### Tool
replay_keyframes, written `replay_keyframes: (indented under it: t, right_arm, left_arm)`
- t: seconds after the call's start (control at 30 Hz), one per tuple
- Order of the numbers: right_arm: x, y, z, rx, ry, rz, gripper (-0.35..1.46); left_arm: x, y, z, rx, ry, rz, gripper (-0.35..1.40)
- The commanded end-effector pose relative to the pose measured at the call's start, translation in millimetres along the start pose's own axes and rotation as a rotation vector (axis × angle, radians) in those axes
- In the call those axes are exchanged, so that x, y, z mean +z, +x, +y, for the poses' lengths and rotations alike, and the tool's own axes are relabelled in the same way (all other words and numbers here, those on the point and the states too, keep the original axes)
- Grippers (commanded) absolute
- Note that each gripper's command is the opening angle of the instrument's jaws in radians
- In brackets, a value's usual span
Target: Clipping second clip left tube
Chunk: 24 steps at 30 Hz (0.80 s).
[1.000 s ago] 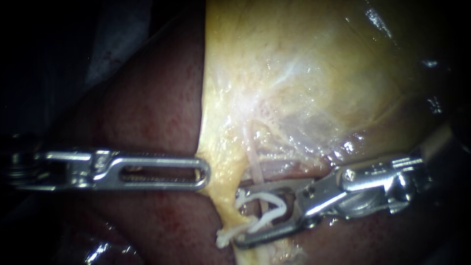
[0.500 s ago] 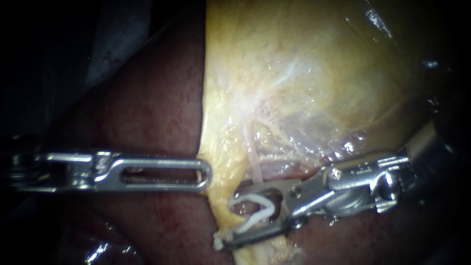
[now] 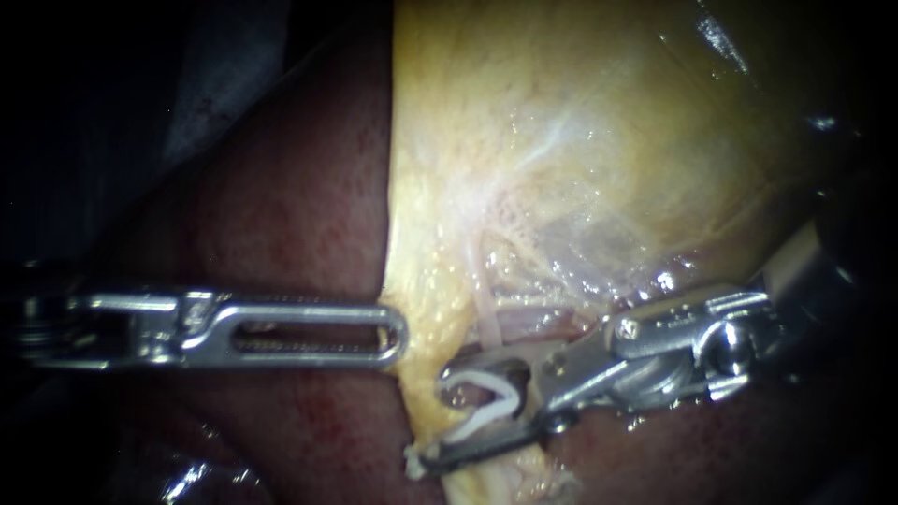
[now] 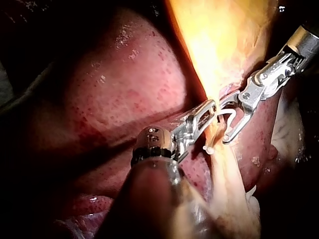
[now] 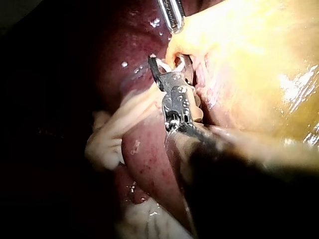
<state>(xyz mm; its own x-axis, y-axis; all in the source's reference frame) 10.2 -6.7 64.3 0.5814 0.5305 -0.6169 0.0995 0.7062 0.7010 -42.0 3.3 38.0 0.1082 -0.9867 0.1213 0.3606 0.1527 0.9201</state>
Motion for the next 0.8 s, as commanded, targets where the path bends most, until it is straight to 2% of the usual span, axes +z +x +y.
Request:
replay_keyframes:
  t: [0.03,0.2,0.47,0.8]
  right_arm:
    - [0.3,0.0,-0.1,0.0,0.0,0.001,0.48]
    - [1.1,0.1,0.1,-0.003,0.006,-0.002,0.47]
    - [2.3,-0.7,-0.1,-0.015,0.021,-0.009,0.45]
    - [2.1,-1.0,-0.2,-0.011,0.029,-0.018,0.41]
  left_arm:
    - [0.1,0.0,0.0,0.0,-0.001,0.0,-0.35]
    - [0.2,0.1,0.0,0.0,-0.004,-0.003,-0.35]
    - [0.3,0.1,0.0,0.001,-0.002,-0.001,-0.35]
    - [0.3,0.2,0.0,0.001,-0.002,-0.001,-0.35]
